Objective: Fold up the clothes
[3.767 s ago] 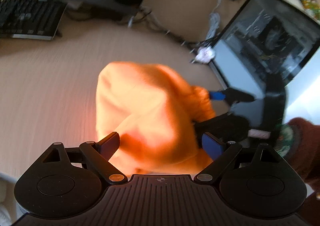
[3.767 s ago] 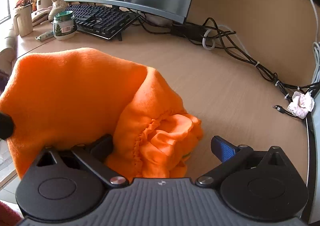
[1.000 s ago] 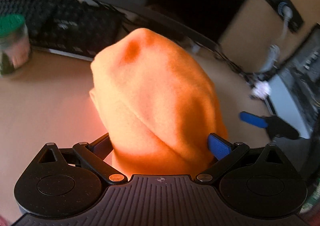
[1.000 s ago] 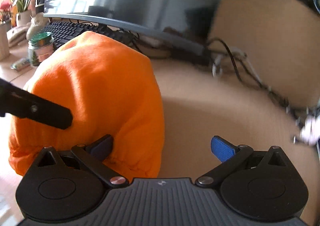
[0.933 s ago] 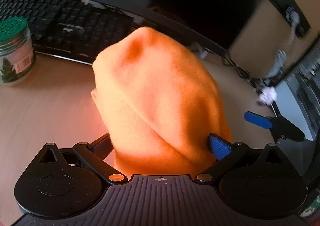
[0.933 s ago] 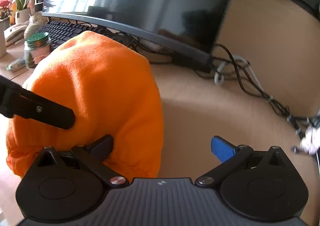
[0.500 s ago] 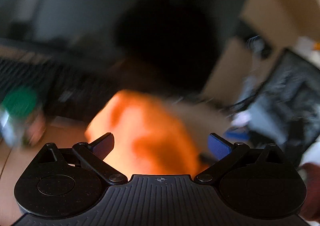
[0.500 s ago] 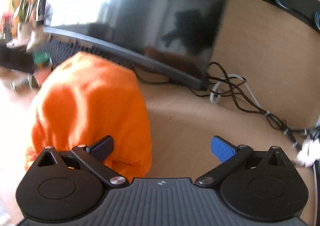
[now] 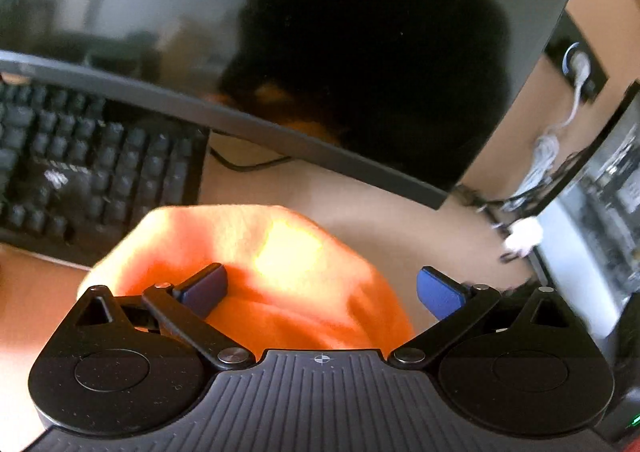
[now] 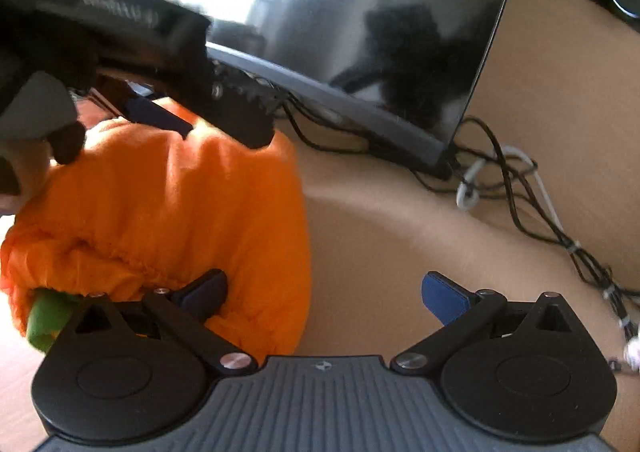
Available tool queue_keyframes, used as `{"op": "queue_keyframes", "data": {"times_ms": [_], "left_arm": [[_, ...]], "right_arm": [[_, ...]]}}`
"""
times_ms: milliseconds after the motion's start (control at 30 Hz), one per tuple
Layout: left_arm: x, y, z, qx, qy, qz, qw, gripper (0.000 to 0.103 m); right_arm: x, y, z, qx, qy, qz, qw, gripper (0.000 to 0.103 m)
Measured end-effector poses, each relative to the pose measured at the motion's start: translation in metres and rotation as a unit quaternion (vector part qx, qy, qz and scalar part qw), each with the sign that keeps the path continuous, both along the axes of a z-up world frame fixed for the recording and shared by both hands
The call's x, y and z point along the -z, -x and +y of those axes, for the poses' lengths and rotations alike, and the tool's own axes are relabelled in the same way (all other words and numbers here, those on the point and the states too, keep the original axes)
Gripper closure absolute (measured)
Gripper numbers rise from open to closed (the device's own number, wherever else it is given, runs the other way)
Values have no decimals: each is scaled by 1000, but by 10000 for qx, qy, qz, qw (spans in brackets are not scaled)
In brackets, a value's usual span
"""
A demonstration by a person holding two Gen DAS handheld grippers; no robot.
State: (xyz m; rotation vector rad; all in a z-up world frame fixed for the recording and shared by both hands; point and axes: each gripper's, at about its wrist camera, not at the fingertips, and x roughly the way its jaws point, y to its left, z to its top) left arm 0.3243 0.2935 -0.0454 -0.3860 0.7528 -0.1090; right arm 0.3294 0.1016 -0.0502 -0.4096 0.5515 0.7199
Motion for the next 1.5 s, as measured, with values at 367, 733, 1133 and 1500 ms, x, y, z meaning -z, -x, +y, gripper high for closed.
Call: {"op": "queue_keyframes", "data": {"times_ms": [367,733,1133,1500], "left_arm": [[-24,107,-55,-28,-1586,-165,9872,0],[10,104,-76,-266,-2820,150,9589,0],[16,103,-67,-246,-2431,246,9694,0],[-42,74,-29,-391,-1053,-789,9905,0]], "right_arm": [[8,53,-17,-1581,188,-1670,9730,6],[0,61,-14,-1921,-208,-1721,9659,92],[6,53,-49,-1661,-284,-541,9842,97],[-20,36,-41,-1361,-1163,204,9836,58]]}}
